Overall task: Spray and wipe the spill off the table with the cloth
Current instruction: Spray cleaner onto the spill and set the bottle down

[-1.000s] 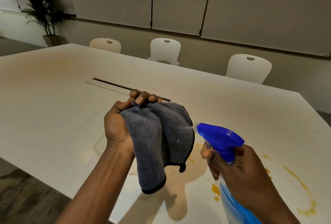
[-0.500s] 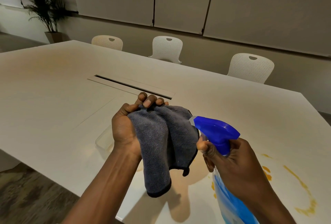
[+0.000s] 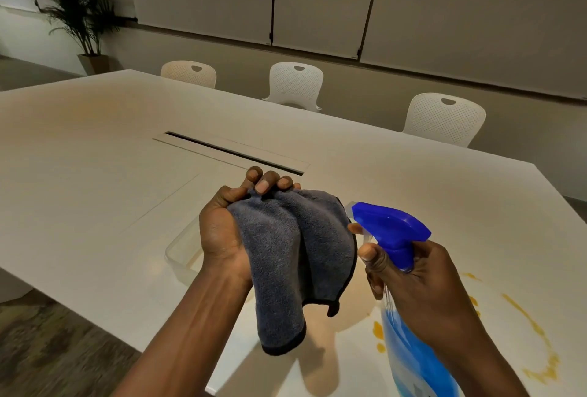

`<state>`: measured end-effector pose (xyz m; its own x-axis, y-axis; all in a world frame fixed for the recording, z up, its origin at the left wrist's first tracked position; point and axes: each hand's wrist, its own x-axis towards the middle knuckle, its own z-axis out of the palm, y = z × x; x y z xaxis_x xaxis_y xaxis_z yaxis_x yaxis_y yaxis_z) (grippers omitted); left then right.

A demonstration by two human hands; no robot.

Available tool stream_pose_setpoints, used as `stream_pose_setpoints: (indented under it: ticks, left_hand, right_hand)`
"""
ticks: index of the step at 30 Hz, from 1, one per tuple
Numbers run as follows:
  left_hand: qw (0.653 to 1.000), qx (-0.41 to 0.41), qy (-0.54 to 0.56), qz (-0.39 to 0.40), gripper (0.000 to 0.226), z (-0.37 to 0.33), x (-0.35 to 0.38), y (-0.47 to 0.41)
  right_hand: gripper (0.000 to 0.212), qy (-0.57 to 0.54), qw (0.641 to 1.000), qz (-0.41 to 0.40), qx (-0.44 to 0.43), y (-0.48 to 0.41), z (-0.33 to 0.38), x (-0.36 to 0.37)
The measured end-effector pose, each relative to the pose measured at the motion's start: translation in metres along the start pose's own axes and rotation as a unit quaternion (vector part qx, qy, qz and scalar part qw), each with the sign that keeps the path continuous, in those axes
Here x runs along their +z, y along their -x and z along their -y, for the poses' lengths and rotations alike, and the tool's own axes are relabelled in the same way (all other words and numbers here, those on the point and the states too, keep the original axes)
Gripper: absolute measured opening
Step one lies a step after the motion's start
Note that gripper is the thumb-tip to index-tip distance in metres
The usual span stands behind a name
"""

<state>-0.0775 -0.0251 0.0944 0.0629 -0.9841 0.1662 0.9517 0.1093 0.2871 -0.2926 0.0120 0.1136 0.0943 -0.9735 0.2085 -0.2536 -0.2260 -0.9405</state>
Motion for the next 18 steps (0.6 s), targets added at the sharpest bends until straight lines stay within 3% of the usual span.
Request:
stream_pose_setpoints:
  ticks: [2,5,6,10,14,16,18]
  left_hand:
    - [1.000,-0.004,-0.005,0.004,0.016,-0.002,0.001,0.004]
    - [1.000,0.008,-0.009,-0.005,0.016,-0.008,-0.001,0.013]
    - [1.000,0.011,-0.011,-0.008,0.015,-0.011,-0.002,0.017]
    - [0.999,0.021,-0.025,-0.011,0.012,-0.023,-0.010,0.038]
    - [0.998,0.042,-0.035,-0.026,0.014,-0.037,-0.021,0.059]
    - [0.998,0.048,-0.033,-0.023,0.023,-0.043,-0.029,0.066]
    - [0.997,0.056,-0.036,-0.038,0.027,-0.049,-0.036,0.071]
  right_hand:
    - [0.063,-0.004,1.000,0.003,0.000,-0.002,-0.009,-0.004]
    - [0.097,-0.023,1.000,0.002,-0.008,-0.009,-0.011,-0.007]
    - [0.098,-0.043,0.999,0.006,-0.021,-0.012,-0.009,-0.007]
    - [0.074,-0.155,0.984,0.033,-0.077,-0.036,0.014,0.001]
    - [0.023,-0.245,0.959,0.069,-0.121,-0.072,0.027,0.020]
    - [0.023,-0.248,0.955,0.084,-0.143,-0.092,0.035,0.033]
    - [0.035,-0.244,0.953,0.095,-0.150,-0.111,0.042,0.049]
